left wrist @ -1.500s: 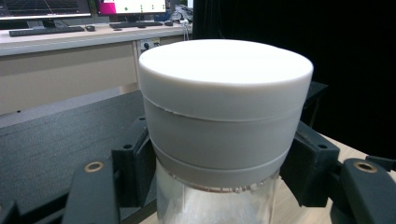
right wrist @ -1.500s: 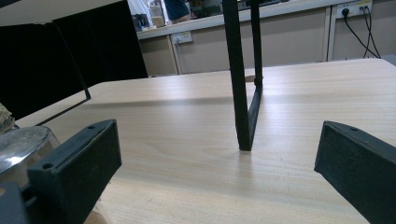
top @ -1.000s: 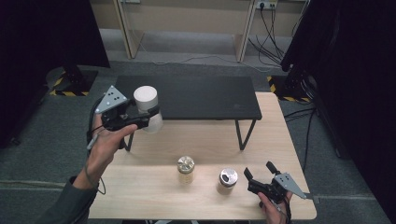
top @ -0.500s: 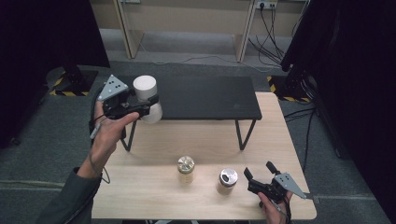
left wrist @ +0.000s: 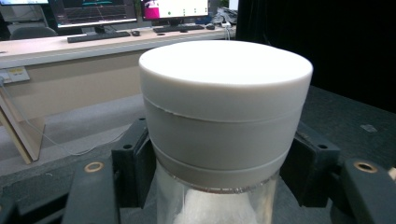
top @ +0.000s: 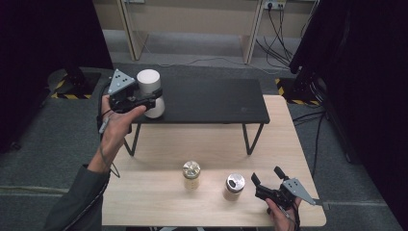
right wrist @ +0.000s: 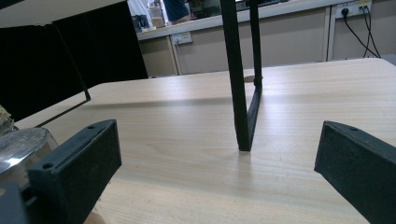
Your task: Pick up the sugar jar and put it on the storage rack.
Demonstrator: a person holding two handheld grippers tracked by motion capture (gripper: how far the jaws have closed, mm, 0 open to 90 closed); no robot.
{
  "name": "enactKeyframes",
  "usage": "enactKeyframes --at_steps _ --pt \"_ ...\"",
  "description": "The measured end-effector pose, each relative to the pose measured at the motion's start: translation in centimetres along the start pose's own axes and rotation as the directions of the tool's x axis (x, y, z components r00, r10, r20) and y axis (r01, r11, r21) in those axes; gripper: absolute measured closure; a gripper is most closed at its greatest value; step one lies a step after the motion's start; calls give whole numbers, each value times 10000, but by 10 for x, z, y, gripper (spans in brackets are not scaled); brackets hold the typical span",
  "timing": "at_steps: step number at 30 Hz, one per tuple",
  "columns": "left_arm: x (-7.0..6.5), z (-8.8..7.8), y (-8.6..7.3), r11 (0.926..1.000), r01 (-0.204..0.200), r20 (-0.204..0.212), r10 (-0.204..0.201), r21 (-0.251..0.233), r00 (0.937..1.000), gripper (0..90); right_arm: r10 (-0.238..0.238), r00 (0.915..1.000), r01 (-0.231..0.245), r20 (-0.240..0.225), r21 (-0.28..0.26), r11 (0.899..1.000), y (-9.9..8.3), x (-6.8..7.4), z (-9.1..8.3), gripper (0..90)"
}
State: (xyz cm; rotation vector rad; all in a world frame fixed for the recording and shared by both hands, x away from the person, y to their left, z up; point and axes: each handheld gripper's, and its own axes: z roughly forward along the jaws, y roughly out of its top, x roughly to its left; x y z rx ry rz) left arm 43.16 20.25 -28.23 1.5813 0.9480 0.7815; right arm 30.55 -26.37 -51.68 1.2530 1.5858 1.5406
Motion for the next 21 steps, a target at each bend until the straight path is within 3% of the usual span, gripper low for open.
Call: enactKeyframes --at_steps 11,21 --pt "6 18 -3 9999 136 -374 -138 -63 9992 344 4 10000 -4 -28 -15 10000 0 0 -1 6" --pt "18 24 -4 9995 267 -797 -280 -178 9964 344 1 10000 -1 -32 -17 10000 0 0 -1 6"
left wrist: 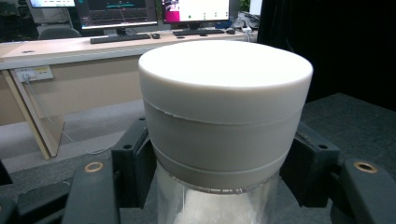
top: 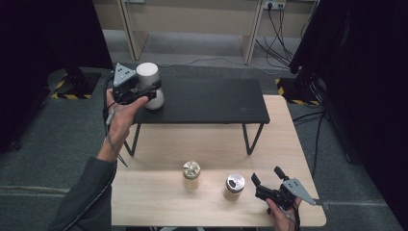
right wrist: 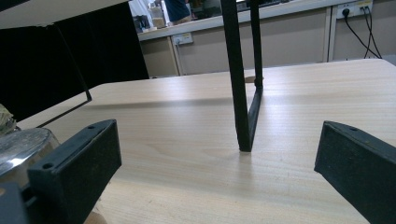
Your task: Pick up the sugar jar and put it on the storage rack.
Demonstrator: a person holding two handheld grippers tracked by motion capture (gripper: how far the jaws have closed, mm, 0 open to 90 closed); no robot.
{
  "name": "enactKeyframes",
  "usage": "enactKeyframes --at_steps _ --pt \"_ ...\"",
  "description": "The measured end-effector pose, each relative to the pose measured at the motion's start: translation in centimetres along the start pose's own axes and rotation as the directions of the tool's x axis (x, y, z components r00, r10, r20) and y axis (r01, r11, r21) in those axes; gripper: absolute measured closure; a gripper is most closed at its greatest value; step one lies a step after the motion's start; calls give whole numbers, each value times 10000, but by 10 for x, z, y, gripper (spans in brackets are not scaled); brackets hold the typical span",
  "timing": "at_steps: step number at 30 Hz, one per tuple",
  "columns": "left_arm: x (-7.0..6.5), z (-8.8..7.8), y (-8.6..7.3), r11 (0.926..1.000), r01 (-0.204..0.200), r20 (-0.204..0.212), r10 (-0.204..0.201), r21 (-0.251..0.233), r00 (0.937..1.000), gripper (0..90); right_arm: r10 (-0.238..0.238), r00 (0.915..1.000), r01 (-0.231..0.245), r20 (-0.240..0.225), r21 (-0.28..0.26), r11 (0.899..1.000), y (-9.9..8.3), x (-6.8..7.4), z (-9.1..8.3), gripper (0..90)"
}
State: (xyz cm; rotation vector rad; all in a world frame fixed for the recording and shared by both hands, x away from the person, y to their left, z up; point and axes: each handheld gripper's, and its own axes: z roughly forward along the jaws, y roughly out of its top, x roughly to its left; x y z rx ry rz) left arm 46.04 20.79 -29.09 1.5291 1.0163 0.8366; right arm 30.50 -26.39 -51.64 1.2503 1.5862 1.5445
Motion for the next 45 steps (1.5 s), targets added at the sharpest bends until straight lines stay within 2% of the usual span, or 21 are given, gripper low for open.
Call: enactKeyframes --at_steps 5,10,14,16,19,24,28,34,45 --pt "4 2 -3 9999 106 -57 -106 -13 9999 344 1 10000 -1 0 0 10000 0 0 0 6" --pt "4 3 -3 10000 -2 -18 2 -15 10000 343 -5 10000 5 2 2 10000 0 0 0 6" --pt "5 1 -4 9999 123 -66 -123 -39 9999 337 3 10000 -3 4 1 10000 0 0 0 6" --pt "4 1 -4 9996 274 -51 -274 -109 9996 315 -1 10000 1 -2 -1 10000 0 0 0 6" --pt "5 -1 -3 9968 794 71 -793 -117 9968 220 5 10000 -5 0 1 10000 0 0 0 6" --pt "3 -6 -1 9975 663 -378 -672 -242 9970 101 6 10000 -6 7 1 10000 0 0 0 6" --pt "2 -8 -1 9987 488 -670 -495 -111 9965 13 10 10000 -10 11 1 10000 0 0 0 6" --pt "0 -11 -3 9985 543 -704 -550 -116 9960 0 2 10000 -2 18 -2 10000 0 0 0 6" --pt "-10 -23 -10 9991 387 -411 -395 -198 9984 0 -7 10000 7 20 -3 10000 0 0 0 6"
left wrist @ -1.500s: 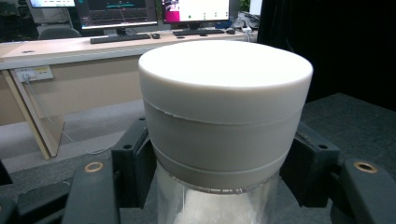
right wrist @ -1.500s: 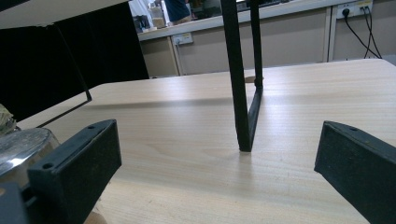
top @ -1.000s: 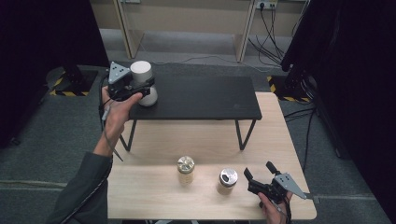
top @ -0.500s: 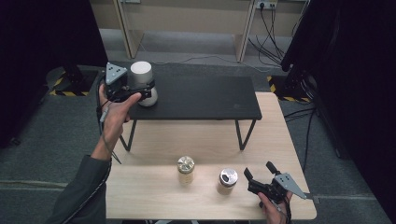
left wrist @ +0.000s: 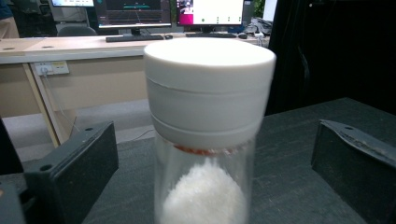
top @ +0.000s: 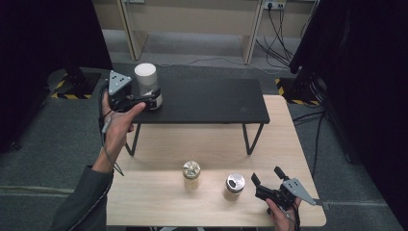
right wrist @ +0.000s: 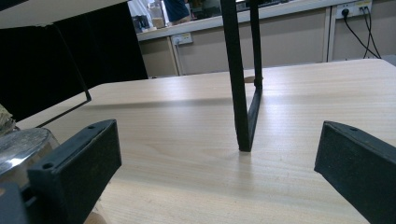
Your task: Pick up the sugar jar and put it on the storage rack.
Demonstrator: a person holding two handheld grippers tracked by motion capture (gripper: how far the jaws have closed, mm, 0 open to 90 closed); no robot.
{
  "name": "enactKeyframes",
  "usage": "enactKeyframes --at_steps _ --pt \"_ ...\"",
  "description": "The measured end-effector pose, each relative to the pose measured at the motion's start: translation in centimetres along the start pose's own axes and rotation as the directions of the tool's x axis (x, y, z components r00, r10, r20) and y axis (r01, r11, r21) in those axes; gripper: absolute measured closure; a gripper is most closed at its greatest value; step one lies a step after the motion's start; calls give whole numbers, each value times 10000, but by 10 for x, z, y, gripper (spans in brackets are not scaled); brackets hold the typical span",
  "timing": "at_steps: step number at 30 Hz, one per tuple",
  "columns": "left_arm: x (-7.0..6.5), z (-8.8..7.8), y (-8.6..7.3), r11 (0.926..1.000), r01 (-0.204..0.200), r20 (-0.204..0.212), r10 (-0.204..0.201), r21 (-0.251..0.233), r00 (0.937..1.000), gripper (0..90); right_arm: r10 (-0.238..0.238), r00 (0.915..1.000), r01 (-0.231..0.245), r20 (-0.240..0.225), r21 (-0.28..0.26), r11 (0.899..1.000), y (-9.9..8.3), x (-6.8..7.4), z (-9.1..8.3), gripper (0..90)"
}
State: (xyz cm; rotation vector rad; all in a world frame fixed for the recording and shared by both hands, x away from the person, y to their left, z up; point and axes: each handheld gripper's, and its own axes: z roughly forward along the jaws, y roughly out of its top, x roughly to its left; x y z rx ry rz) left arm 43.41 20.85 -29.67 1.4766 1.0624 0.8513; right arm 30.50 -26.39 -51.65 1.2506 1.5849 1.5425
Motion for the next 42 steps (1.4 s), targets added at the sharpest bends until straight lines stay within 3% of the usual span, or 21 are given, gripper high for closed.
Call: enactKeyframes --at_steps 17,42 --pt "-15 -26 -23 9996 23 752 -2 -278 9972 0 -7 10000 7 0 2 10000 0 0 0 6" --pt "-50 -52 -60 9973 -64 1965 208 -736 9803 0 -7 10000 7 -1 5 10000 0 0 0 6"
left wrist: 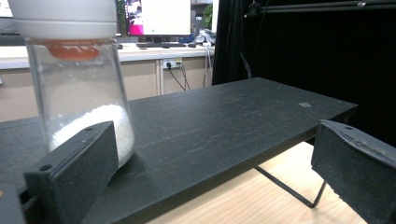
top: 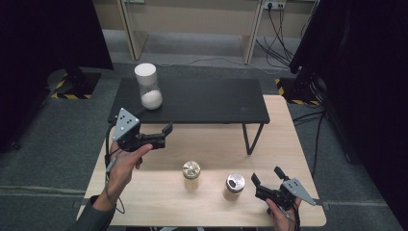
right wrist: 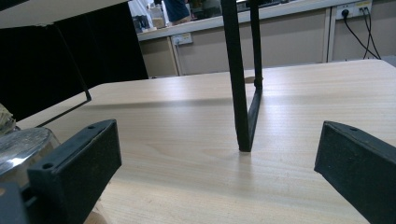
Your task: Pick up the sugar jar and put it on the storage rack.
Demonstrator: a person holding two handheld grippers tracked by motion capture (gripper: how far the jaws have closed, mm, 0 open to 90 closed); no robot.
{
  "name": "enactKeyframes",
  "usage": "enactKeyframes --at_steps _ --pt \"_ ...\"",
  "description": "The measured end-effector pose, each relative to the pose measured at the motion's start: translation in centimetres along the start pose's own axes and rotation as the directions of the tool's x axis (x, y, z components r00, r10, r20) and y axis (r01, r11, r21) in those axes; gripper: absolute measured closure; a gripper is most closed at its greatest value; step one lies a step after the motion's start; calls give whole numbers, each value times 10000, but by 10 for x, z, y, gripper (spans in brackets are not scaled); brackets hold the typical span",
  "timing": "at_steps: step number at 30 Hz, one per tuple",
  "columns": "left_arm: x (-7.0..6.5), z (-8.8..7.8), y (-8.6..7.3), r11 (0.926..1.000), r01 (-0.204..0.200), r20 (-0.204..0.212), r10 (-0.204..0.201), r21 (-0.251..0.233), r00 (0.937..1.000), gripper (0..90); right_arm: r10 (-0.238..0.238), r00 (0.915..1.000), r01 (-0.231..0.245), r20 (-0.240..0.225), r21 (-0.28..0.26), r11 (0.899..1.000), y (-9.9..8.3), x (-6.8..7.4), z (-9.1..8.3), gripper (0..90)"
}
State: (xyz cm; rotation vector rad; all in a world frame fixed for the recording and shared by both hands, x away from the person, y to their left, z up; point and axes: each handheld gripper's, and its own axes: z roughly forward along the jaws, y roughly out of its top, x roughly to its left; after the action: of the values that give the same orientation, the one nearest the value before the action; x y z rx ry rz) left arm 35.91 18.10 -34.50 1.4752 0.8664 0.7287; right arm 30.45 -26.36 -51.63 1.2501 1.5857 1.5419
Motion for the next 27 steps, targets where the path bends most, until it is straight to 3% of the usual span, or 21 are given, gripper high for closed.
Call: enactKeyframes --at_steps 12,27 --pt "-13 -5 -23 10000 -38 417 42 -92 9991 0 9 10000 -9 -1 2 10000 0 0 0 6" --pt "-18 -15 -45 9998 70 792 -55 -194 9968 6 5 10000 -5 0 3 10000 0 0 0 6"
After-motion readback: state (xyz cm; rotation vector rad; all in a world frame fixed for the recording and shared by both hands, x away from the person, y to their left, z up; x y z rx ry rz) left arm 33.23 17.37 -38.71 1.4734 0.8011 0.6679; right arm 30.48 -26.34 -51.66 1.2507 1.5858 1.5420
